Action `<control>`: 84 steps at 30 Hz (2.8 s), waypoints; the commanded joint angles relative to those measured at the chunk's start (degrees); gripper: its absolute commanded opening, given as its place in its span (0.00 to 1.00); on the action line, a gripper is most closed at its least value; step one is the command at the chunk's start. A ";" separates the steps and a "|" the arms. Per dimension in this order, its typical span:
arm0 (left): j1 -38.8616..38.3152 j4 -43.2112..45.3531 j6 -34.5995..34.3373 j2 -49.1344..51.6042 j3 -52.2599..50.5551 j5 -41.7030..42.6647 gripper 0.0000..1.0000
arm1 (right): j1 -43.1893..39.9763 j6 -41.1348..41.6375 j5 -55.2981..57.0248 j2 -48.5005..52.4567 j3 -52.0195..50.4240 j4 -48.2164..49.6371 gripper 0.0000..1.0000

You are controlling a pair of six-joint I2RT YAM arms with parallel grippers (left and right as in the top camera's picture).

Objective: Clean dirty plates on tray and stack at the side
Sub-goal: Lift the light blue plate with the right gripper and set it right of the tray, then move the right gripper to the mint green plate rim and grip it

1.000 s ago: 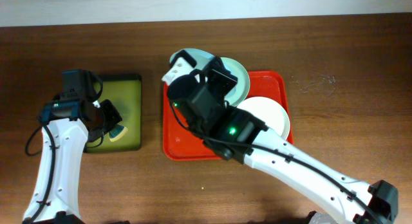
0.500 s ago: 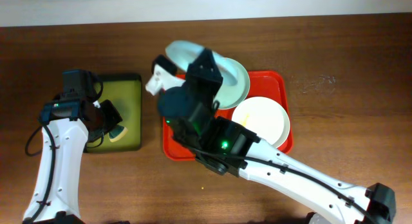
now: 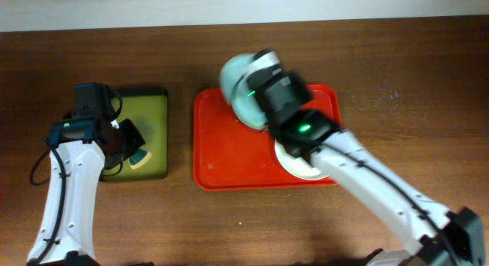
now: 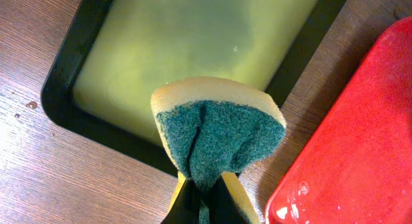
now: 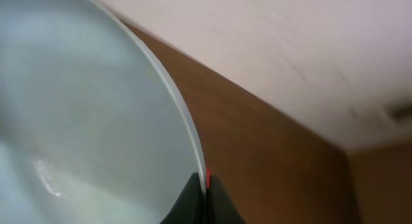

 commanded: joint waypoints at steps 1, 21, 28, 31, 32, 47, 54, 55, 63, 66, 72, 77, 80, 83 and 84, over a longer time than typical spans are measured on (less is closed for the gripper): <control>0.20 -0.02 0.94 -0.85 0.02 0.20 0.00 | -14.69 18.82 -13.60 -1.51 0.90 -6.80 0.04; 0.20 1.07 0.92 -0.85 -1.46 0.20 0.00 | -57.70 26.62 -47.06 20.79 0.90 -6.95 0.13; 0.20 1.38 0.92 -0.85 -1.46 0.20 0.00 | -57.29 25.94 -54.36 15.32 2.64 -6.19 0.84; 0.17 1.38 0.92 -0.85 -1.46 0.20 0.00 | -54.34 22.69 -62.42 10.54 2.67 -5.77 0.83; 0.13 1.38 0.92 -0.85 -1.46 0.20 0.00 | -52.63 21.44 -63.60 9.42 2.67 -5.73 0.83; 0.02 1.29 0.92 -0.85 -1.66 0.22 0.00 | -22.14 17.16 -43.30 21.86 2.62 -1.99 0.59; 0.02 1.49 0.90 -0.85 -2.12 0.22 0.00 | -22.01 17.18 -43.74 27.69 2.62 3.15 0.49; 0.02 1.55 0.90 -0.85 -2.12 0.22 0.00 | -22.01 17.18 -43.74 28.28 2.62 3.37 0.49; 0.02 2.01 0.90 -0.85 -2.14 0.22 0.00 | -22.01 17.59 -49.81 30.10 2.64 5.79 0.15; 0.02 2.23 0.90 -0.85 -2.23 0.20 0.00 | -21.46 17.59 -53.86 30.10 2.64 5.97 0.04; 0.02 2.38 0.90 -0.85 -2.23 0.26 0.00 | -17.33 17.57 -65.64 30.01 2.64 5.88 0.04; -0.31 2.51 1.81 -0.85 -2.23 2.38 0.00 | -12.39 17.59 -66.53 30.01 2.64 0.37 0.04; -2.91 3.69 3.72 -0.85 -2.23 3.43 0.00 | -10.49 17.62 -57.77 30.01 2.64 -5.57 0.04; -6.84 4.35 3.72 -0.85 -2.23 3.39 0.00 | -9.75 19.19 -51.91 30.03 2.62 -9.01 0.04; -7.82 4.44 3.69 -0.85 -2.23 3.39 0.00 | -9.77 21.00 -49.77 30.03 2.62 -9.46 0.04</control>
